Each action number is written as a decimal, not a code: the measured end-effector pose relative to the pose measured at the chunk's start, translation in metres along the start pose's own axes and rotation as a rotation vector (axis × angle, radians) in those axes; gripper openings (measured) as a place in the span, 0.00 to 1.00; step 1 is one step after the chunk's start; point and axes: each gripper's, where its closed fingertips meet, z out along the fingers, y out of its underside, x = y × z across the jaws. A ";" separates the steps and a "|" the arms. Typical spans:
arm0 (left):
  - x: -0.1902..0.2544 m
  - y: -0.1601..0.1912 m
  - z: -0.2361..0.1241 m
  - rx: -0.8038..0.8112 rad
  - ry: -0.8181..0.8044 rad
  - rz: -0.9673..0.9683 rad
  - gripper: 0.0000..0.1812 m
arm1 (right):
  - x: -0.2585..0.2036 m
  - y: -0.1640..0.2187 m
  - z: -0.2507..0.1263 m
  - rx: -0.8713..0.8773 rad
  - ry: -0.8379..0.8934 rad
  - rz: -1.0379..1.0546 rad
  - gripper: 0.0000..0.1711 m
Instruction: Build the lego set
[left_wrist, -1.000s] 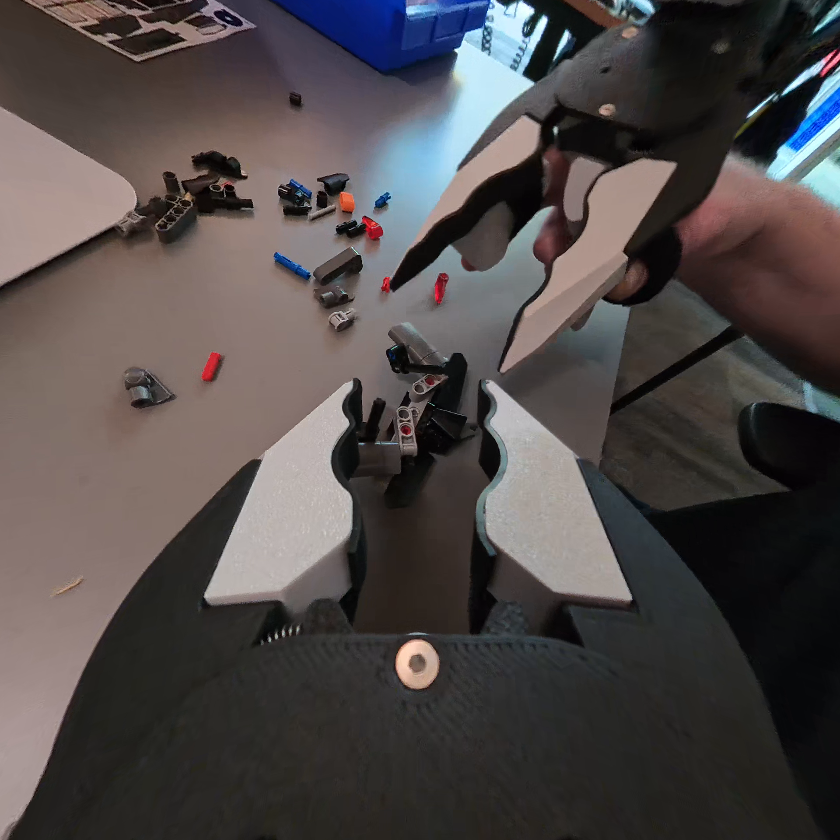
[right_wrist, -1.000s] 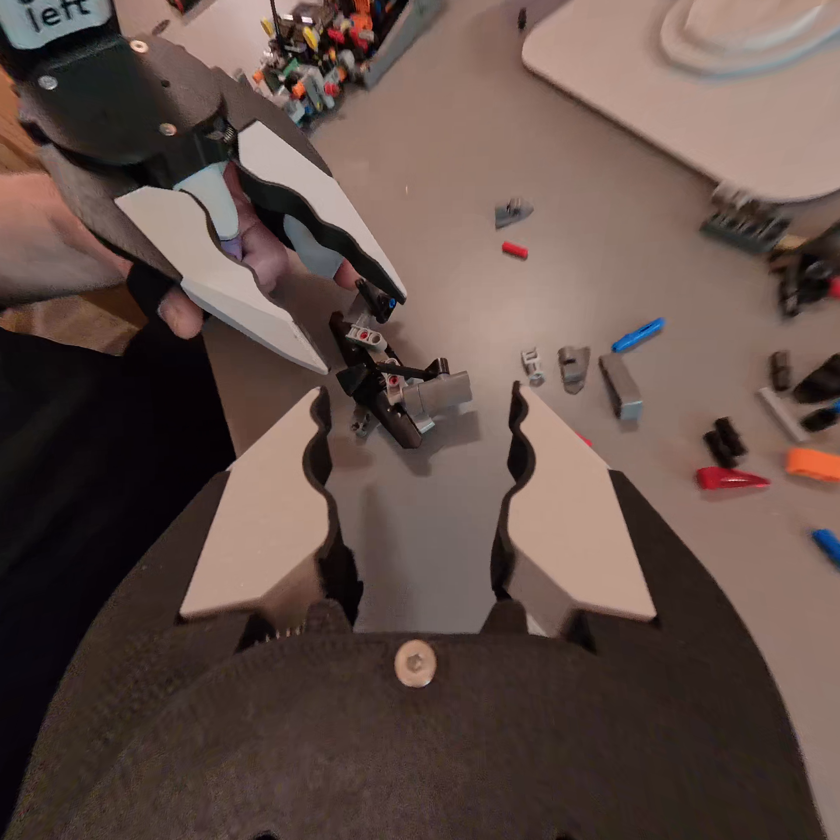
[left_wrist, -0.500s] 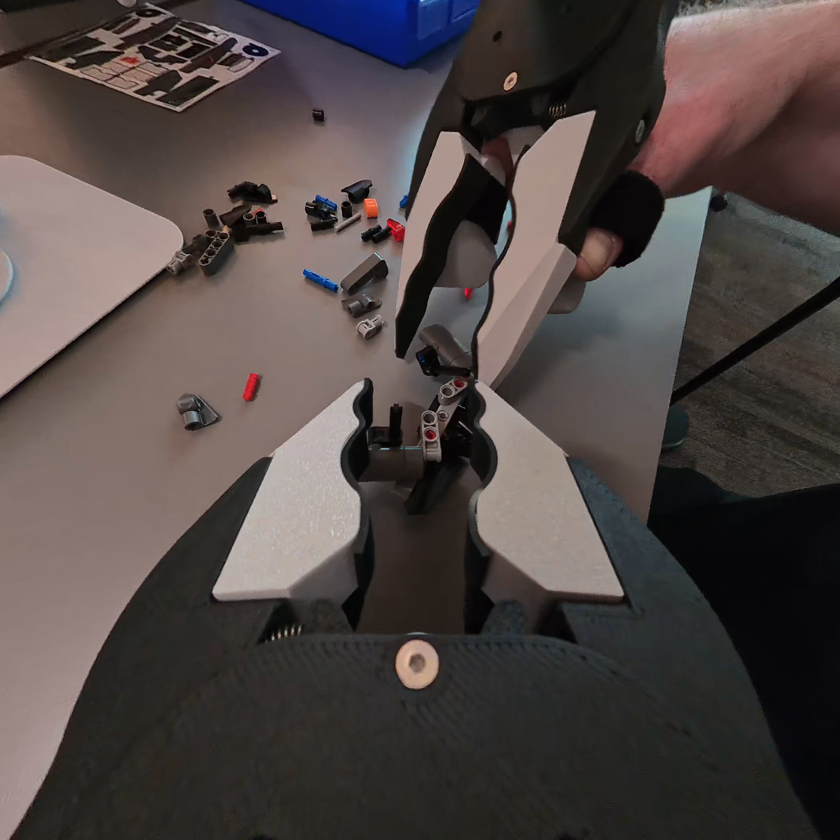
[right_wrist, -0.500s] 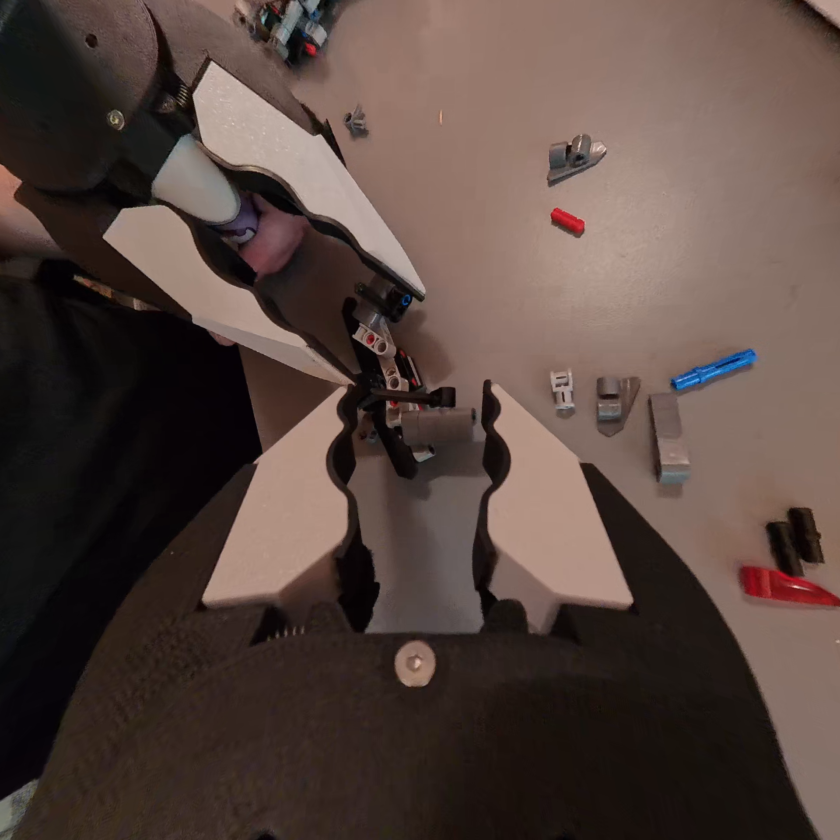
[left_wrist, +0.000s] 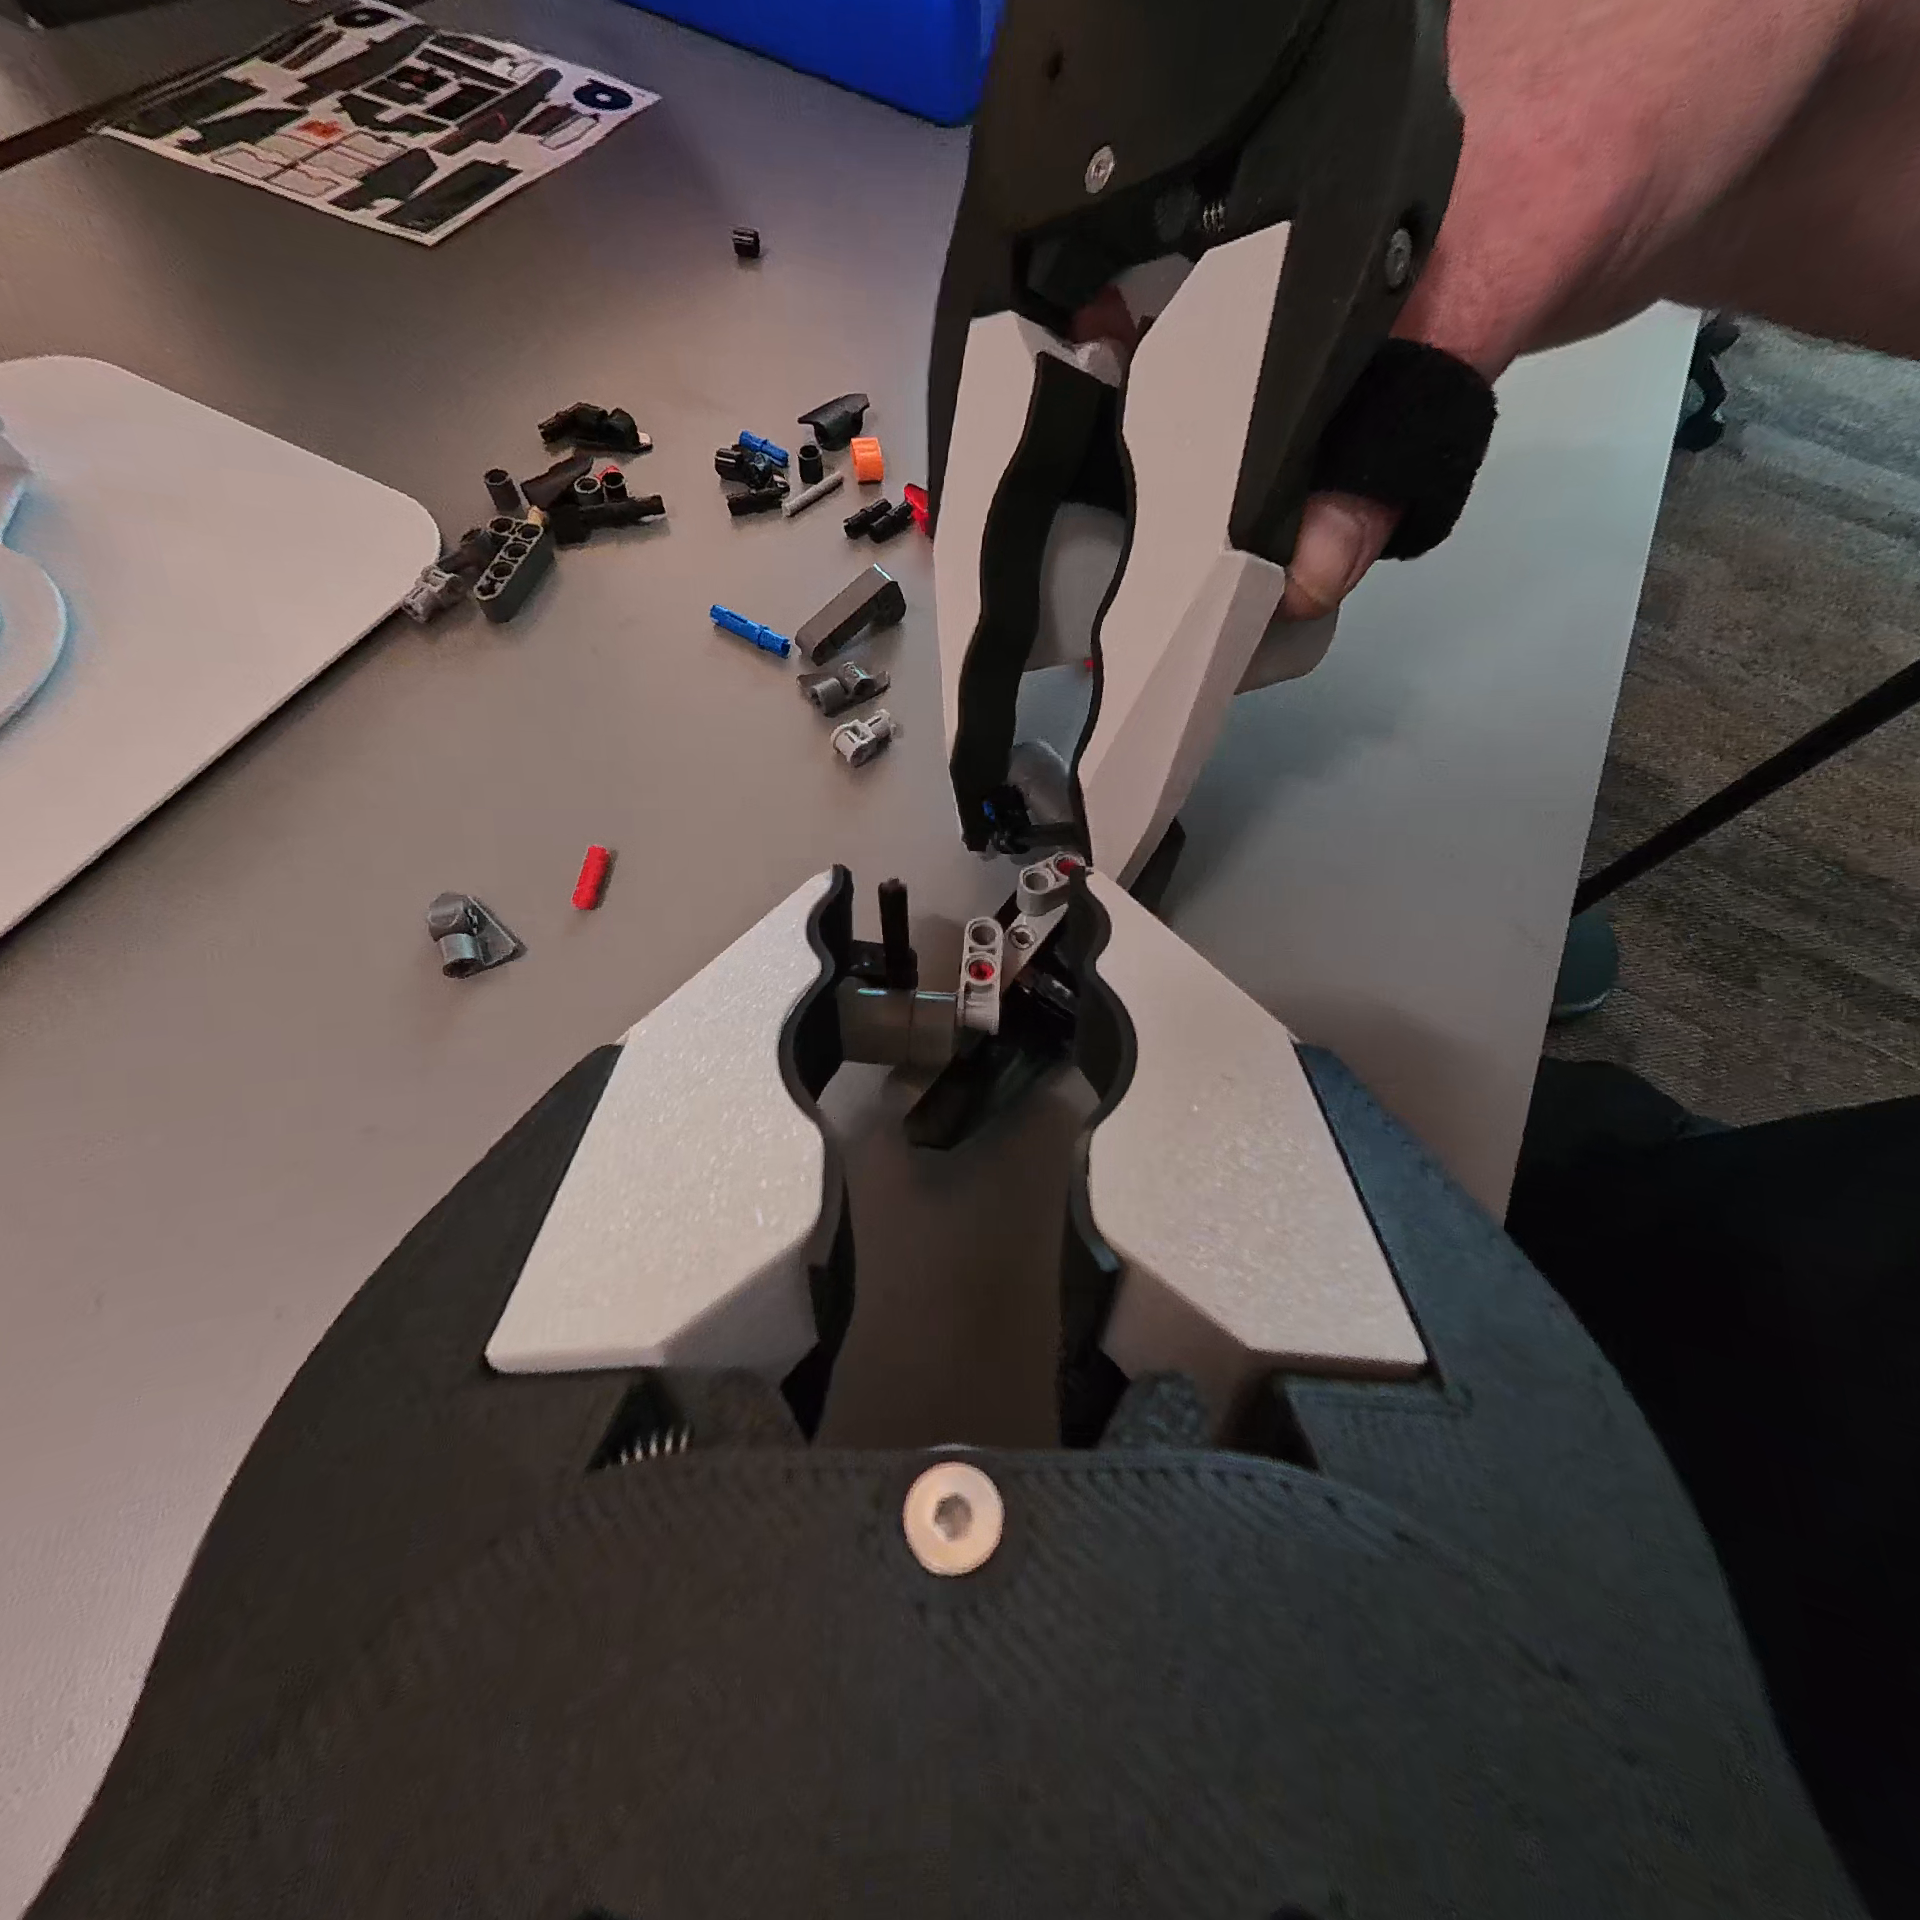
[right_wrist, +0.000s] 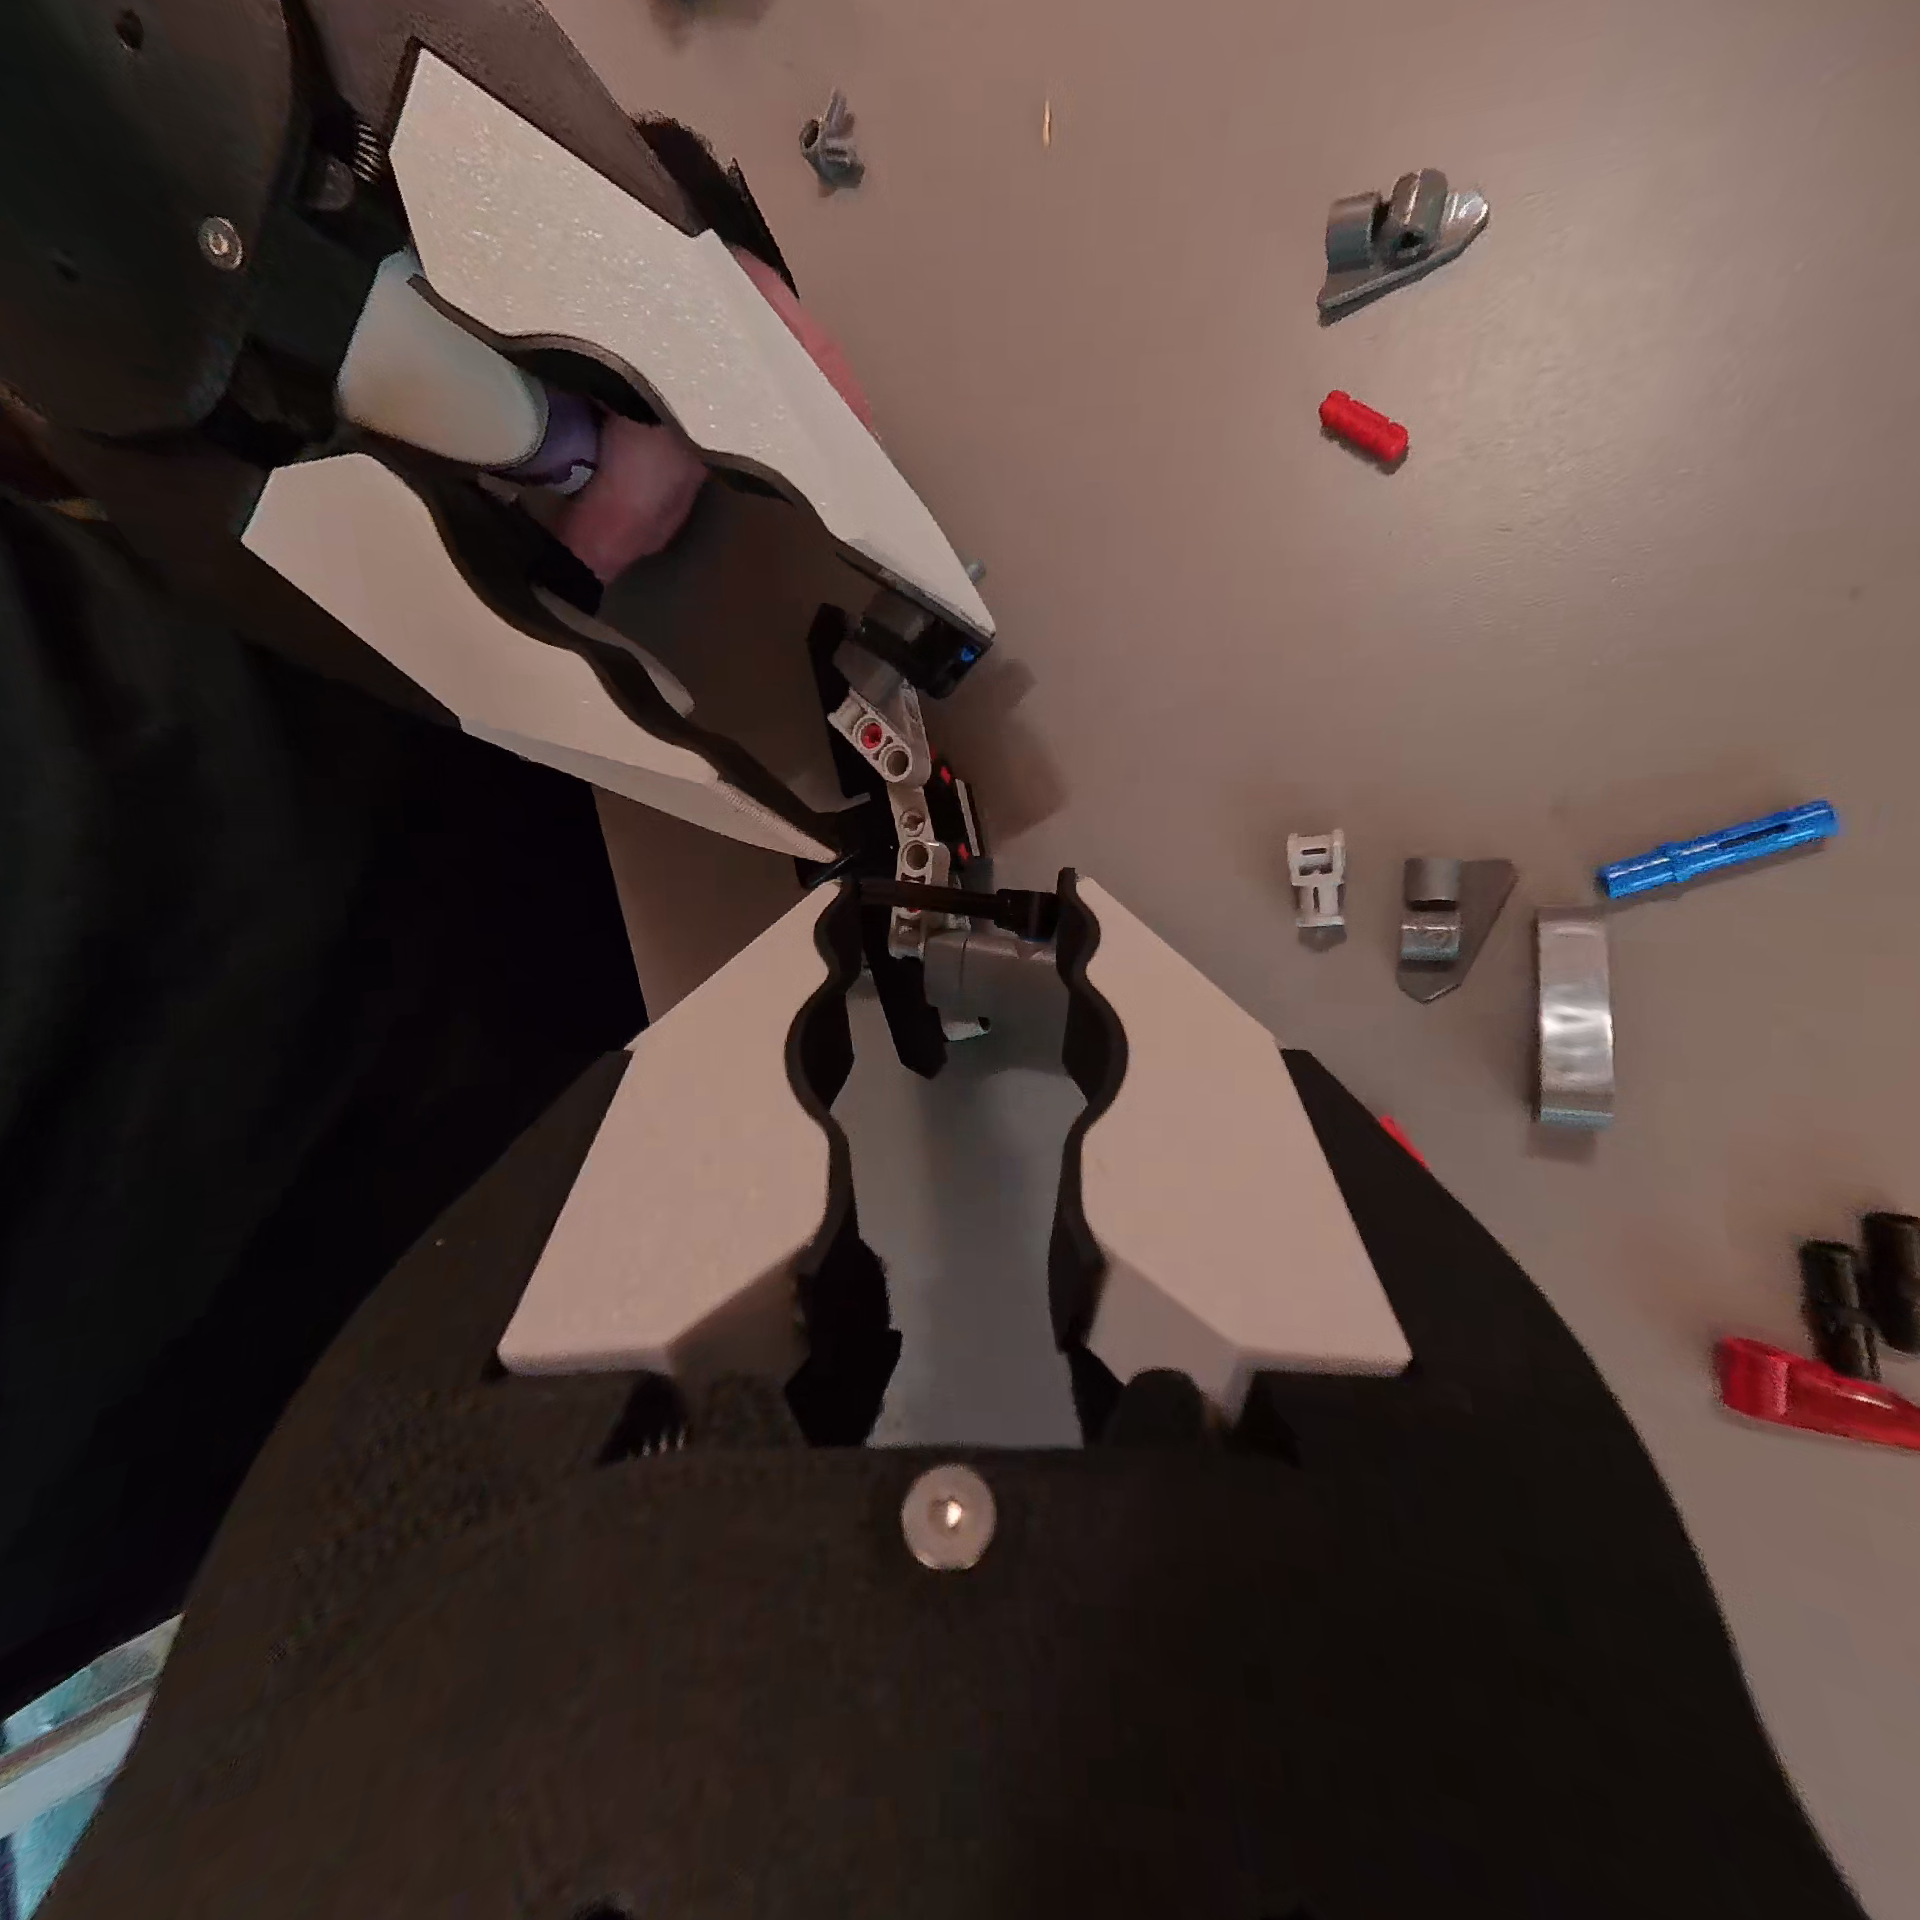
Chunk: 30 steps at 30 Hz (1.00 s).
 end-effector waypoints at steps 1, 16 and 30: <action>0.000 -0.001 0.000 0.006 -0.001 0.000 0.22 | -0.002 0.000 0.000 0.005 0.002 -0.013 0.21; -0.016 -0.026 -0.019 0.082 0.025 0.054 0.22 | -0.006 -0.010 -0.008 0.171 0.388 -0.550 0.21; 0.005 -0.020 -0.025 -0.045 0.443 0.080 0.34 | -0.019 -0.032 -0.010 0.339 0.389 -0.729 0.20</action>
